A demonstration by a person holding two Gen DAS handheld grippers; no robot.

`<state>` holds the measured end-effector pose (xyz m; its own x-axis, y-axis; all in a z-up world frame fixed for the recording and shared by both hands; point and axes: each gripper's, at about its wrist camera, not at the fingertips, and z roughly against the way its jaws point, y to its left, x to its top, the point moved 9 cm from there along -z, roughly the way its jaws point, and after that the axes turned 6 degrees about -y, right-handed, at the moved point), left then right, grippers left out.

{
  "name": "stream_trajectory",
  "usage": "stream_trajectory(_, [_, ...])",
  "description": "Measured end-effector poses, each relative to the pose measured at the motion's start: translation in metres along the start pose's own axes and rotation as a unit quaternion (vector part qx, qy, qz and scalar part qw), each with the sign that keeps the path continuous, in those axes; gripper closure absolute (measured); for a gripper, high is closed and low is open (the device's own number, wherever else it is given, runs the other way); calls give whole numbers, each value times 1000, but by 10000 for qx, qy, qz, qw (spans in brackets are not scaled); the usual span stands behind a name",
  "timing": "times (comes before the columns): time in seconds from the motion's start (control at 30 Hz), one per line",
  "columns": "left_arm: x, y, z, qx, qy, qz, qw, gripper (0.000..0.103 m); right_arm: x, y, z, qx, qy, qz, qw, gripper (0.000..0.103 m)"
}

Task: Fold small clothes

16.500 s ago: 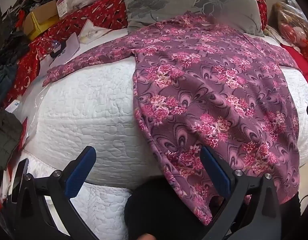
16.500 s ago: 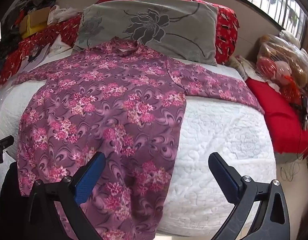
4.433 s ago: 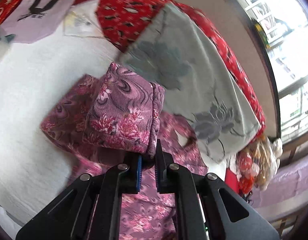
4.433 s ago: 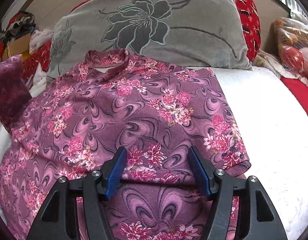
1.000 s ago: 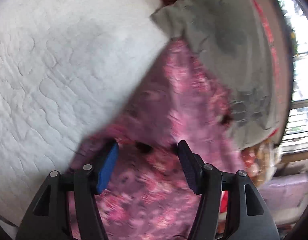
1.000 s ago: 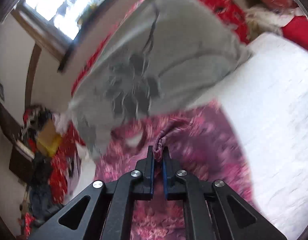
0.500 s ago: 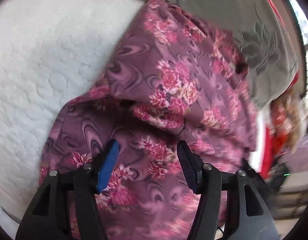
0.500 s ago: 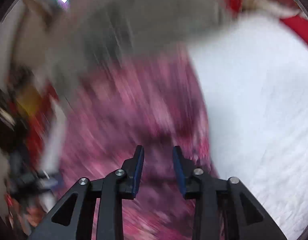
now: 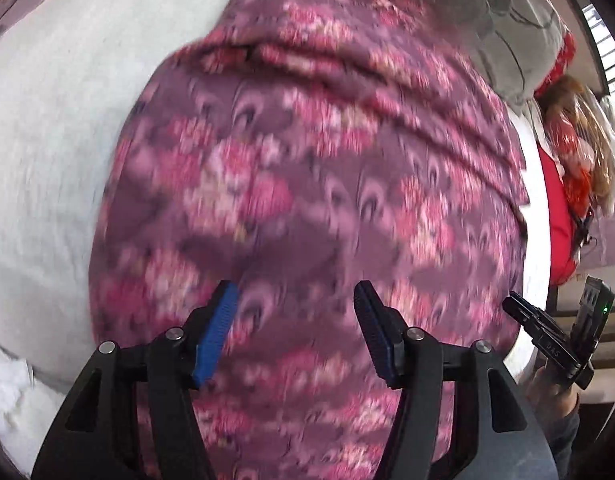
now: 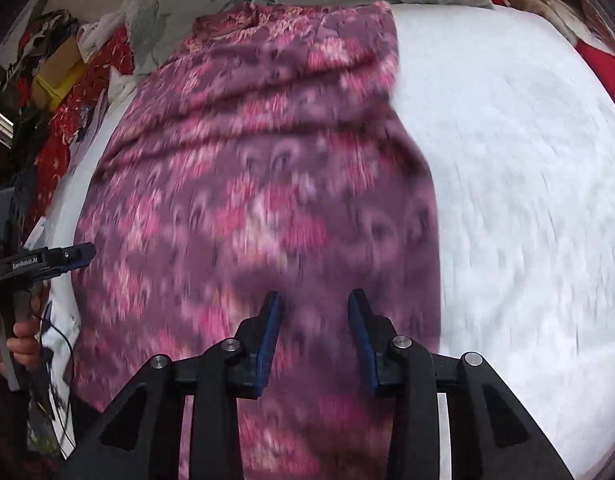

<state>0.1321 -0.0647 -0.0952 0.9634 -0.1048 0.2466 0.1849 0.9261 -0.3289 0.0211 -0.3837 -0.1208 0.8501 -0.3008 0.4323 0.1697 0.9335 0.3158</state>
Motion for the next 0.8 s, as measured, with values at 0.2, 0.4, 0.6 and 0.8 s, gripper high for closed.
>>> stream_trajectory(0.2, [-35, 26, 26, -173, 245, 209, 9993, 43, -46, -5, 27, 43, -121, -214, 9997, 67])
stream_trajectory(0.4, [-74, 85, 55, -33, 292, 519, 9982, 43, -101, -27, 46, 253, -108, -672, 9974, 52])
stream_trajectory(0.6, [-115, 113, 57, -433, 687, 1031, 9914, 43, -157, -41, 27, 753, 207, -1225, 9894, 52])
stream_trajectory(0.8, [-128, 110, 64, -836, 812, 1238, 9854, 43, -162, -44, 5, 1216, -81, -1653, 9787, 40])
